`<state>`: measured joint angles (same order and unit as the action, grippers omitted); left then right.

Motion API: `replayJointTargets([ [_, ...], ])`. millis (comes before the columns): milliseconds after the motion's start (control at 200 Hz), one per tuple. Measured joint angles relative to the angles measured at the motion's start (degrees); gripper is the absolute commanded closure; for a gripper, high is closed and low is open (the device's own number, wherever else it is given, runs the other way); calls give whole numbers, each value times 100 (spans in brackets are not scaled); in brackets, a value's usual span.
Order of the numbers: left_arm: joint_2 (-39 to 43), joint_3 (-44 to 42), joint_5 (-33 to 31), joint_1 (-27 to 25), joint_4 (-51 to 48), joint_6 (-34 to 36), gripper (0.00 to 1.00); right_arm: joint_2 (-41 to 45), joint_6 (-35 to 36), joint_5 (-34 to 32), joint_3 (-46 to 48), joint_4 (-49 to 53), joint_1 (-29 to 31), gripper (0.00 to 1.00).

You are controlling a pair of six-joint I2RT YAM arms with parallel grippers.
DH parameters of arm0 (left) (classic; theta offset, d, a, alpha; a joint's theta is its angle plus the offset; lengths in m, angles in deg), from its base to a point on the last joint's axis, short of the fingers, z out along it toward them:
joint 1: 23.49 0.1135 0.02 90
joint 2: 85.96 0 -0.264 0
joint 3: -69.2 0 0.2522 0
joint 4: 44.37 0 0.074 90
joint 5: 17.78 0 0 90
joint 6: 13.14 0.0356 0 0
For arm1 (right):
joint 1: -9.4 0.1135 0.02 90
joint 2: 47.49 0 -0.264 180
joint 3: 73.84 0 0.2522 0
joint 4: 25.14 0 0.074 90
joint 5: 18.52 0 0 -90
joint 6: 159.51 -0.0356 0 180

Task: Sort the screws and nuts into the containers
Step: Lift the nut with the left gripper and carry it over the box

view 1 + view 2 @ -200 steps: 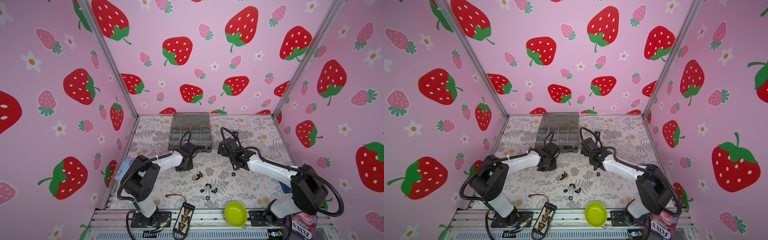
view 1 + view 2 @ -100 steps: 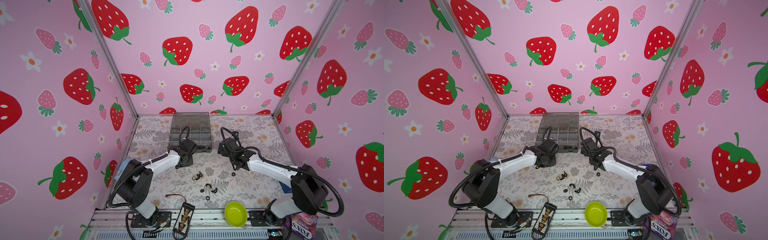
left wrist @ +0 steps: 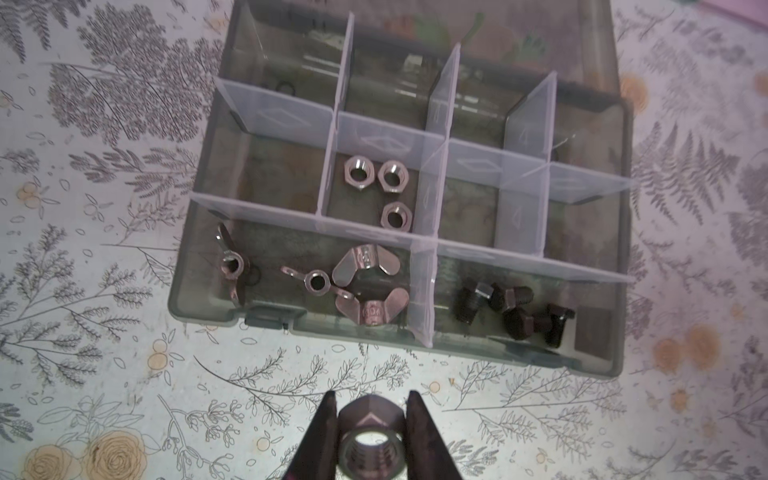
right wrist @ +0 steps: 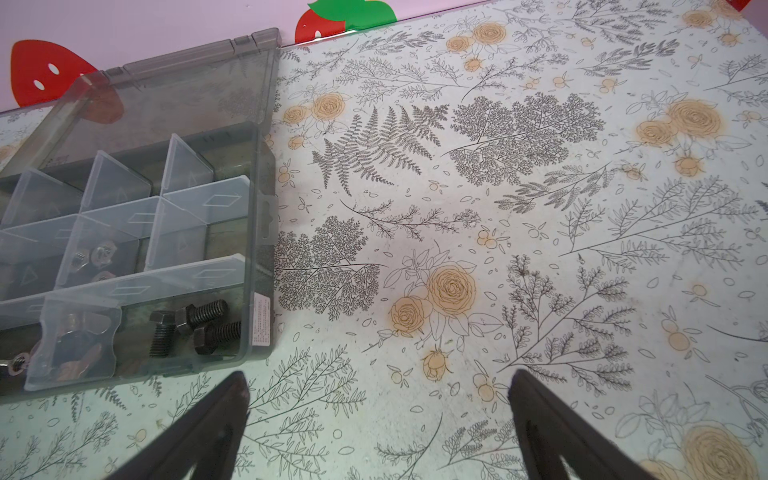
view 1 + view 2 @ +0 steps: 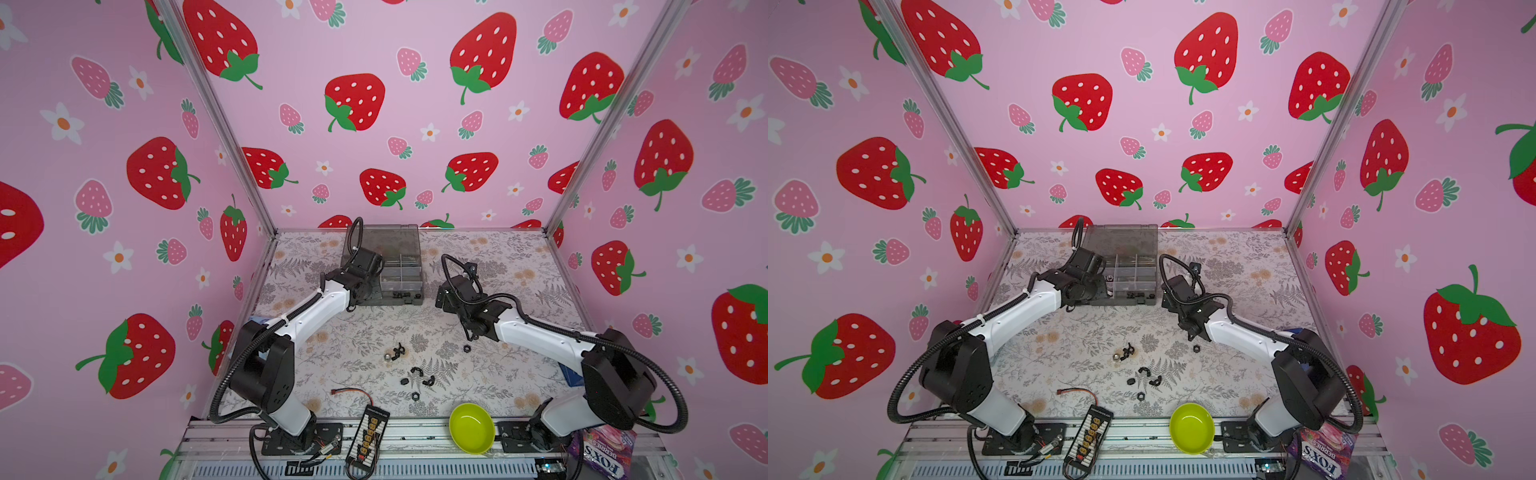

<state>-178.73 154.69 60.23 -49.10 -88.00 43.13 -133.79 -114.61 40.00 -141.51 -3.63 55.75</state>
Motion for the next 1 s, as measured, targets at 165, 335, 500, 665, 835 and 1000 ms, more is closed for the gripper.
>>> replayJointTargets([
  [165,-352,492,4,264,92,149,77,0,2,0,0,0,0,0],
  [335,-911,859,81,483,140,256,77,0,2,0,0,0,0,0],
  [500,-1427,1263,201,619,140,321,78,0,2,2,0,0,-2,0],
  [665,-1910,1703,365,686,144,376,78,0,2,7,-2,2,0,0],
  [835,-2347,2037,481,697,129,393,78,0,2,4,-2,4,0,0],
  [1000,-2723,2304,546,702,63,400,78,0,-4,4,-2,4,0,0],
])
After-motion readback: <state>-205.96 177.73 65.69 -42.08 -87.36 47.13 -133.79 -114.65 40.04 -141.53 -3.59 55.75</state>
